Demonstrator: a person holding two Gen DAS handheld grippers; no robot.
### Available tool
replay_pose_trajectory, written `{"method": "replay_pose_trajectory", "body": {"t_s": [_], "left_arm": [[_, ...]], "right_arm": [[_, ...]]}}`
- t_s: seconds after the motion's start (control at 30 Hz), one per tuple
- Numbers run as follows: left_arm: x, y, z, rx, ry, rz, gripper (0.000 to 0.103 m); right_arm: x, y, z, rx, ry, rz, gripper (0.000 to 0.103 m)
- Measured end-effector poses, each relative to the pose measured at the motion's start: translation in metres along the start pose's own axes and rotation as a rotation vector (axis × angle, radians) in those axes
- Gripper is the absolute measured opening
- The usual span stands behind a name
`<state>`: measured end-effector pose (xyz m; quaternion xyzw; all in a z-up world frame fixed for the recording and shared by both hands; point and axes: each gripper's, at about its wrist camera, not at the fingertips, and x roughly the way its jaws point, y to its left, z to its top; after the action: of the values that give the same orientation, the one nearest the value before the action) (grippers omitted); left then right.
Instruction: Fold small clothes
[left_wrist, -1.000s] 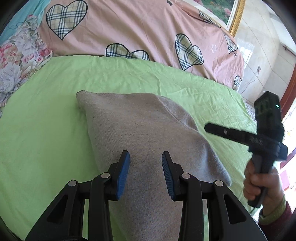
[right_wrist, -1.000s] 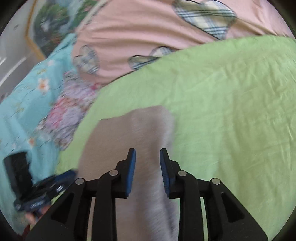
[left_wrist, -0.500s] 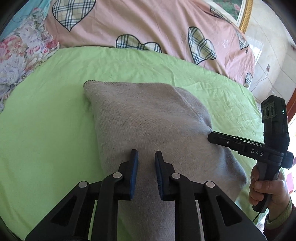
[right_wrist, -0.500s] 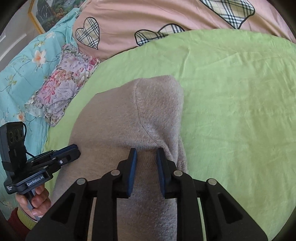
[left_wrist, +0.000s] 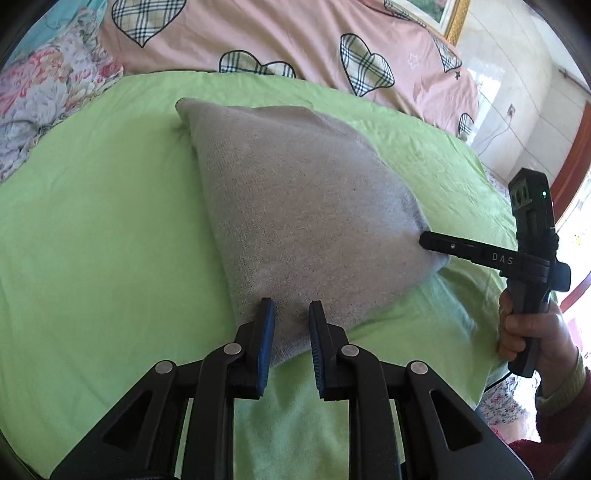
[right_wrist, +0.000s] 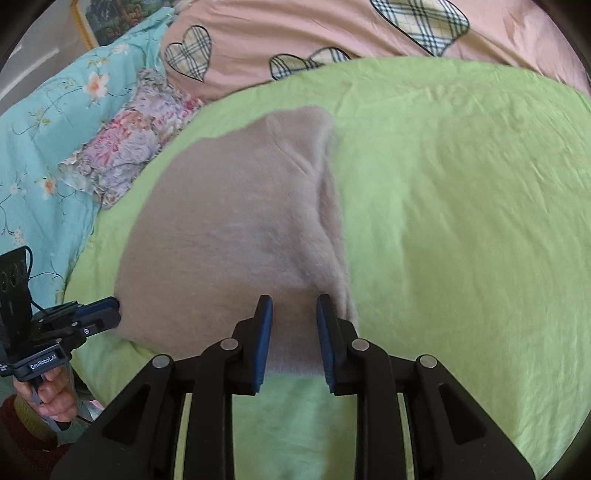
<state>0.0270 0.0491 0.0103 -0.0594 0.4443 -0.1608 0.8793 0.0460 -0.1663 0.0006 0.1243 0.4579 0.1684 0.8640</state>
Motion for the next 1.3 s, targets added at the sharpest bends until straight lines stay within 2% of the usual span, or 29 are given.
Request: {"method": "replay_pose_trajectory", "body": {"t_s": [0.27, 0.63, 0.83, 0.87, 0.97, 1.03, 1.13, 1.23, 1.3], "left_arm": [[0.001, -0.006, -0.006, 0.008, -0.015, 0.054, 0.019], [-0.001, -0.006, -0.009, -0.013, -0.012, 0.076, 0.022], [-0.008, -0.004, -0.014, -0.055, -0.002, 0.085, 0.038], [-0.01, -0.004, -0.015, -0.062, 0.003, 0.094, 0.045], [-0.019, -0.005, -0.023, -0.082, 0.013, 0.09, 0.045], [-0.025, -0.008, -0.029, -0.074, 0.013, 0.097, 0.045], [-0.033, -0.015, -0.034, -0.046, 0.01, 0.132, 0.048], [-0.043, -0.018, -0.036, -0.025, -0.004, 0.172, 0.06], [-0.05, -0.018, -0.038, -0.024, -0.014, 0.203, 0.078]], "right_arm": [[0.001, 0.003, -0.005, -0.014, -0.029, -0.021, 0.026], [-0.001, 0.005, -0.013, -0.021, -0.032, -0.05, 0.026], [-0.009, 0.008, -0.019, -0.001, -0.018, -0.081, 0.026], [-0.012, 0.011, -0.02, -0.003, -0.013, -0.097, 0.026], [-0.025, 0.02, -0.027, -0.008, -0.018, -0.124, 0.037], [-0.035, 0.027, -0.033, -0.016, -0.035, -0.122, 0.052], [-0.043, 0.035, -0.042, -0.025, -0.038, -0.111, 0.055], [-0.047, 0.041, -0.051, -0.023, -0.029, -0.103, 0.063], [-0.051, 0.047, -0.057, -0.028, -0.035, -0.101, 0.069]]}}
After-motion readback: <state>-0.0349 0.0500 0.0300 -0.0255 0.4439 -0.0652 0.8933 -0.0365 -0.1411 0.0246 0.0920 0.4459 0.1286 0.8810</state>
